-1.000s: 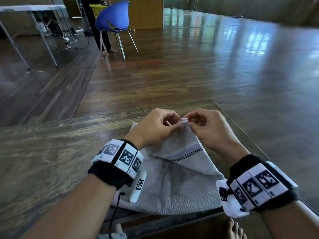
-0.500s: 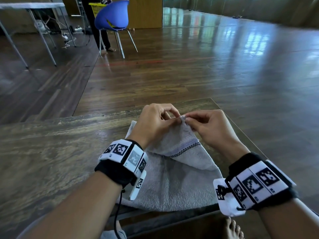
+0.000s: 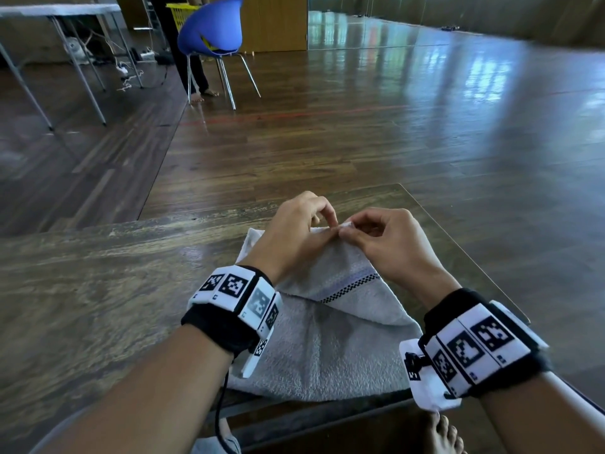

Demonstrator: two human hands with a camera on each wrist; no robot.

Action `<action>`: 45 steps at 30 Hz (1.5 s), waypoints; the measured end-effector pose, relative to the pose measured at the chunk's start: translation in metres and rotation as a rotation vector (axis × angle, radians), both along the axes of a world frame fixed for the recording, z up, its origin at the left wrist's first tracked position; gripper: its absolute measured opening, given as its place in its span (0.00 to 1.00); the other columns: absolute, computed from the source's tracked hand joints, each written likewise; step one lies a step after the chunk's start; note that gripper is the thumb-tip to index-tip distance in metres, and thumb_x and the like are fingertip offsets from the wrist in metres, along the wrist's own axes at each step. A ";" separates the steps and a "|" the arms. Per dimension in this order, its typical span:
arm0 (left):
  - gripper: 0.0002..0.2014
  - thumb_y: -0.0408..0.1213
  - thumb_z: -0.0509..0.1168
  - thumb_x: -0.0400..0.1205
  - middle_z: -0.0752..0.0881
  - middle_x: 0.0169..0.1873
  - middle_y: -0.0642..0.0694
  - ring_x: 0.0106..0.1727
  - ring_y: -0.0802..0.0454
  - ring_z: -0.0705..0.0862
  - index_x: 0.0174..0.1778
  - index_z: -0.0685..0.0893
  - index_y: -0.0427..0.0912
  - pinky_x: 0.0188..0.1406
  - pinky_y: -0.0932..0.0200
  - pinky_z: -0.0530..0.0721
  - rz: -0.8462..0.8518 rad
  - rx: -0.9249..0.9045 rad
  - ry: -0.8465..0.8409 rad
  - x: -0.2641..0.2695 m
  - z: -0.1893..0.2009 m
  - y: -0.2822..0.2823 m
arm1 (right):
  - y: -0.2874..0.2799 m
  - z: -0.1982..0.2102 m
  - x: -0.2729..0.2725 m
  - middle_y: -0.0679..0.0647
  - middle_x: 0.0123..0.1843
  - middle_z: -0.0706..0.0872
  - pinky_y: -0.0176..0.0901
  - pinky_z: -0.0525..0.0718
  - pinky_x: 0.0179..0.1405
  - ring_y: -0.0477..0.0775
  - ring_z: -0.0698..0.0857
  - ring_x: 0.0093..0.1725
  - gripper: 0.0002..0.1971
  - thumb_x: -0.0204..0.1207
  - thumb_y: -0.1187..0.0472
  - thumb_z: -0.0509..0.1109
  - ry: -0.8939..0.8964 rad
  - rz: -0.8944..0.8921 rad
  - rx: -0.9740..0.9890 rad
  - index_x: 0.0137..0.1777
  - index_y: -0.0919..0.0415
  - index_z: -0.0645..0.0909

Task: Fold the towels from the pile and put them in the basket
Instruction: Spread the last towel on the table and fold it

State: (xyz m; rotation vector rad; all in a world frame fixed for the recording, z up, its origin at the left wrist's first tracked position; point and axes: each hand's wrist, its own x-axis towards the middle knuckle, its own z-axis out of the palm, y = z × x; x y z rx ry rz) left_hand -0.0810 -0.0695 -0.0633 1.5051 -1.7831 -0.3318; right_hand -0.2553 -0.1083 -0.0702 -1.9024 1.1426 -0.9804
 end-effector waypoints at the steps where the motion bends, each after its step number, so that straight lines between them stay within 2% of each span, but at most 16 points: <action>1: 0.09 0.46 0.75 0.78 0.85 0.50 0.50 0.51 0.56 0.83 0.41 0.88 0.44 0.47 0.68 0.78 -0.003 0.023 -0.012 0.001 0.000 0.000 | 0.000 0.001 0.000 0.43 0.36 0.91 0.20 0.75 0.34 0.31 0.84 0.33 0.02 0.75 0.56 0.81 0.011 -0.002 -0.010 0.42 0.53 0.92; 5: 0.10 0.44 0.74 0.79 0.84 0.62 0.51 0.63 0.57 0.82 0.40 0.91 0.40 0.62 0.62 0.76 -0.081 0.101 -0.092 0.006 -0.001 0.001 | 0.000 0.001 -0.002 0.42 0.35 0.90 0.20 0.74 0.33 0.31 0.83 0.32 0.03 0.76 0.56 0.80 0.040 0.036 -0.028 0.41 0.50 0.92; 8: 0.09 0.42 0.74 0.80 0.90 0.52 0.52 0.53 0.58 0.87 0.40 0.93 0.40 0.58 0.56 0.82 -0.151 0.131 -0.053 0.007 0.002 0.004 | -0.002 0.001 -0.004 0.42 0.37 0.91 0.22 0.76 0.35 0.33 0.84 0.34 0.05 0.77 0.56 0.79 0.063 0.058 -0.039 0.40 0.46 0.91; 10: 0.07 0.41 0.75 0.79 0.91 0.43 0.51 0.44 0.55 0.88 0.40 0.94 0.41 0.52 0.51 0.83 -0.165 0.149 -0.066 0.008 0.004 0.004 | -0.008 0.003 -0.008 0.40 0.37 0.91 0.22 0.77 0.35 0.33 0.84 0.35 0.08 0.77 0.56 0.79 0.055 0.042 -0.065 0.38 0.43 0.89; 12: 0.09 0.41 0.75 0.79 0.91 0.41 0.48 0.42 0.50 0.87 0.40 0.94 0.38 0.49 0.49 0.83 -0.159 0.153 -0.086 0.013 0.005 0.005 | -0.016 0.005 -0.016 0.36 0.38 0.91 0.25 0.79 0.38 0.34 0.85 0.36 0.10 0.77 0.56 0.79 0.038 0.005 -0.092 0.36 0.39 0.89; 15: 0.14 0.44 0.75 0.79 0.90 0.40 0.43 0.42 0.43 0.87 0.40 0.92 0.33 0.49 0.46 0.83 -0.116 0.167 -0.124 0.026 0.005 0.004 | -0.029 0.004 -0.034 0.34 0.39 0.91 0.36 0.85 0.42 0.38 0.88 0.38 0.12 0.77 0.53 0.78 0.002 -0.075 -0.097 0.38 0.31 0.88; 19: 0.15 0.45 0.76 0.78 0.89 0.40 0.43 0.42 0.44 0.86 0.37 0.92 0.34 0.47 0.45 0.82 -0.034 0.251 -0.168 0.050 -0.001 0.004 | -0.044 -0.003 -0.053 0.46 0.38 0.92 0.60 0.91 0.55 0.56 0.92 0.43 0.08 0.75 0.53 0.78 -0.048 -0.204 -0.014 0.39 0.36 0.90; 21: 0.14 0.44 0.76 0.78 0.90 0.41 0.43 0.43 0.43 0.87 0.38 0.92 0.34 0.48 0.45 0.83 0.007 0.275 -0.191 0.061 -0.005 0.006 | -0.049 -0.006 -0.060 0.49 0.39 0.93 0.65 0.91 0.55 0.60 0.92 0.45 0.07 0.75 0.54 0.79 -0.057 -0.243 0.033 0.39 0.38 0.91; 27: 0.06 0.38 0.72 0.81 0.92 0.43 0.47 0.49 0.43 0.87 0.43 0.94 0.42 0.61 0.39 0.81 0.201 0.203 -0.245 0.085 -0.012 0.014 | -0.052 -0.013 -0.074 0.44 0.36 0.92 0.62 0.92 0.54 0.51 0.90 0.40 0.06 0.74 0.53 0.80 -0.073 -0.320 0.097 0.38 0.40 0.91; 29: 0.06 0.36 0.71 0.81 0.92 0.42 0.48 0.49 0.44 0.87 0.43 0.94 0.42 0.62 0.40 0.81 0.237 0.167 -0.240 0.090 -0.012 0.019 | -0.051 -0.014 -0.077 0.42 0.34 0.91 0.60 0.92 0.52 0.49 0.88 0.37 0.06 0.74 0.53 0.80 -0.073 -0.342 0.105 0.37 0.40 0.91; 33: 0.07 0.31 0.69 0.81 0.93 0.42 0.46 0.44 0.50 0.88 0.46 0.94 0.40 0.53 0.52 0.85 0.258 0.084 -0.226 0.098 -0.011 0.029 | -0.049 -0.016 -0.079 0.41 0.26 0.87 0.48 0.84 0.38 0.43 0.81 0.26 0.06 0.74 0.50 0.80 -0.050 -0.337 0.078 0.39 0.35 0.90; 37: 0.08 0.28 0.67 0.83 0.91 0.41 0.48 0.43 0.54 0.85 0.46 0.92 0.41 0.42 0.63 0.79 0.261 0.051 -0.210 0.104 -0.006 0.035 | -0.049 -0.013 -0.077 0.47 0.26 0.88 0.48 0.84 0.38 0.48 0.83 0.27 0.02 0.72 0.49 0.80 -0.083 -0.338 0.102 0.41 0.38 0.91; 39: 0.09 0.27 0.66 0.83 0.91 0.43 0.48 0.43 0.54 0.84 0.47 0.91 0.42 0.40 0.66 0.77 0.247 0.034 -0.261 0.108 0.007 0.036 | -0.052 -0.003 -0.073 0.50 0.25 0.88 0.47 0.84 0.35 0.49 0.84 0.26 0.04 0.74 0.53 0.80 -0.068 -0.322 0.115 0.38 0.45 0.91; 41: 0.12 0.23 0.64 0.81 0.92 0.43 0.45 0.45 0.48 0.87 0.48 0.91 0.40 0.44 0.57 0.82 0.210 -0.013 -0.346 0.111 0.033 0.034 | -0.059 0.018 -0.069 0.51 0.24 0.87 0.44 0.84 0.32 0.49 0.86 0.25 0.09 0.75 0.56 0.80 -0.082 -0.324 0.102 0.35 0.57 0.88; 43: 0.13 0.20 0.63 0.80 0.92 0.44 0.41 0.46 0.43 0.89 0.49 0.91 0.38 0.50 0.52 0.84 0.199 -0.089 -0.378 0.113 0.067 0.033 | -0.063 0.051 -0.062 0.55 0.30 0.89 0.42 0.87 0.31 0.52 0.90 0.28 0.07 0.76 0.61 0.80 -0.160 -0.309 0.116 0.38 0.58 0.85; 45: 0.13 0.19 0.63 0.79 0.92 0.45 0.38 0.48 0.41 0.89 0.49 0.90 0.36 0.52 0.55 0.81 0.206 -0.183 -0.407 0.114 0.104 0.030 | -0.062 0.090 -0.055 0.59 0.40 0.88 0.42 0.91 0.36 0.59 0.93 0.37 0.07 0.78 0.67 0.77 -0.276 -0.279 0.128 0.41 0.61 0.83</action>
